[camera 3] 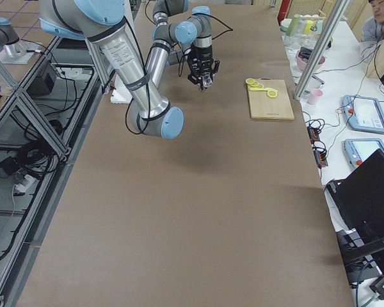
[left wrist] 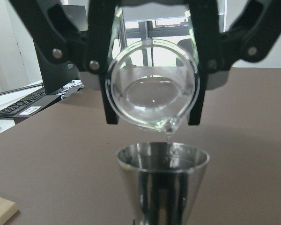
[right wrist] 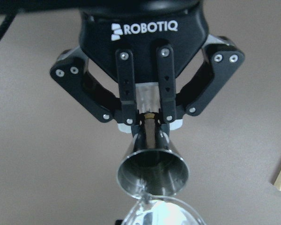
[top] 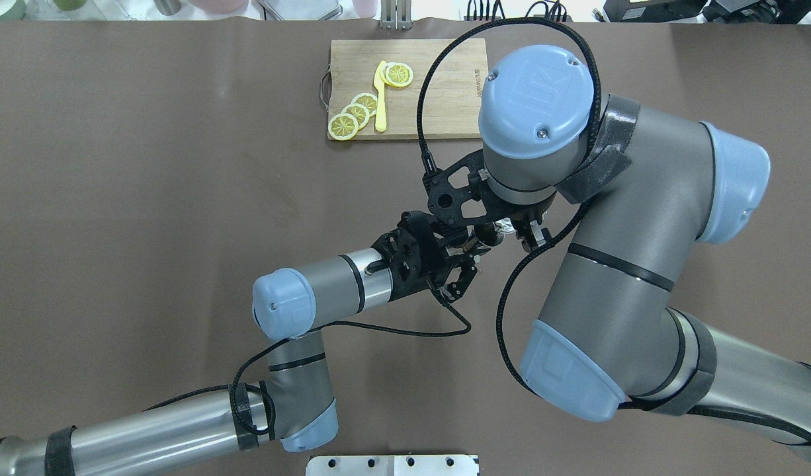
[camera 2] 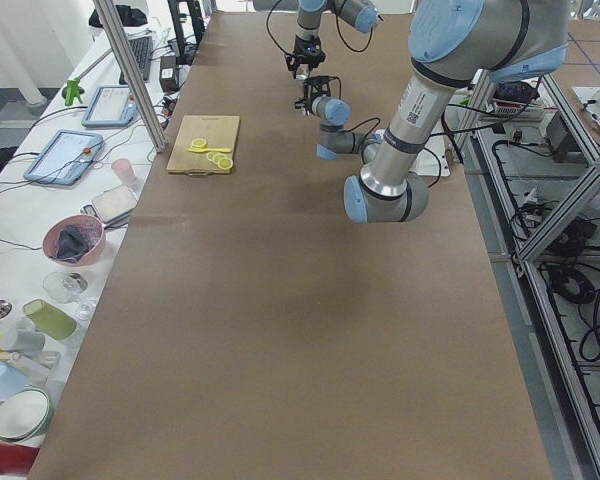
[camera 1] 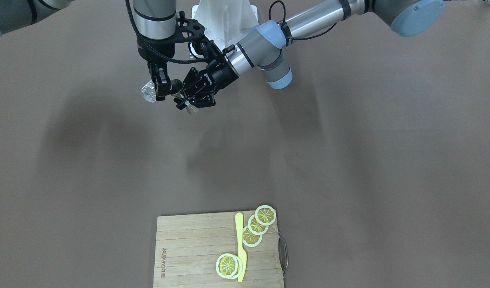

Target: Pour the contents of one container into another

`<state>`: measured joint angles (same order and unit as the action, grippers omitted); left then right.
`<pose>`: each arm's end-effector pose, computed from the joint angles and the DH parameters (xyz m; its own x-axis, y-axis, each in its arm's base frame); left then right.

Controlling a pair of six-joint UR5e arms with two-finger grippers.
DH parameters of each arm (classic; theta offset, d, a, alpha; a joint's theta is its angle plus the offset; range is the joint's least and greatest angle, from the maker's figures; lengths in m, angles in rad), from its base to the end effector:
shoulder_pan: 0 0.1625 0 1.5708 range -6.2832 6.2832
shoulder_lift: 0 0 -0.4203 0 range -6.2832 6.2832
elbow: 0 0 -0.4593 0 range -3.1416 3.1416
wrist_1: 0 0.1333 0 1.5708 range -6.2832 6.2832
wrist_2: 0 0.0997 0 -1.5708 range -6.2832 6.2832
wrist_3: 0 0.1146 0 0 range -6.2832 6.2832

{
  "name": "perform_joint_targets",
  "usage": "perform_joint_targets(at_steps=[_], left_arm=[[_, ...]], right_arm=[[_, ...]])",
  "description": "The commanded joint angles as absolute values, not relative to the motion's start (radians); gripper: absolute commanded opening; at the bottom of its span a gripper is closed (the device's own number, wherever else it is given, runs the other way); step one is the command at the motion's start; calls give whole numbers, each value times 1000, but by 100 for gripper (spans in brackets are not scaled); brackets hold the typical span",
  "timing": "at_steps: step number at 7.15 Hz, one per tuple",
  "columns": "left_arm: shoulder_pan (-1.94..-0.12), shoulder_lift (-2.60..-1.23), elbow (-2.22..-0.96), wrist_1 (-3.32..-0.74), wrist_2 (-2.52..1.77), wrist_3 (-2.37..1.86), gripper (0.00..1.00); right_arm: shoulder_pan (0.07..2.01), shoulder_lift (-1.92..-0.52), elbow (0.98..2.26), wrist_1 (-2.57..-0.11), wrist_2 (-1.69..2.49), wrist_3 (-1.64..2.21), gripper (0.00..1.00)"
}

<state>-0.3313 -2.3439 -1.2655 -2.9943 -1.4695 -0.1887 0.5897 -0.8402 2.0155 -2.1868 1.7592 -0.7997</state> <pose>0.6907 -0.3908 0.1257 0.3511 0.9126 -0.2093 0.3704 0.0700 0.9263 -0.4379 -0.4275 0.0942 -0.1821 -0.9455 -0.2699 0.8235 -0.2966 0.4836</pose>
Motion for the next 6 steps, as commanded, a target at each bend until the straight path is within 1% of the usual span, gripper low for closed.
perform_joint_targets(at_steps=[1, 6], left_arm=[[-331, -2344, -1266, -2994, -1470, -189, 0], [-331, -2344, -1266, -2993, -1470, -189, 0]], right_arm=[[591, -838, 2016, -2189, 1759, -798, 0], [607, -836, 2052, -2183, 1857, -692, 0]])
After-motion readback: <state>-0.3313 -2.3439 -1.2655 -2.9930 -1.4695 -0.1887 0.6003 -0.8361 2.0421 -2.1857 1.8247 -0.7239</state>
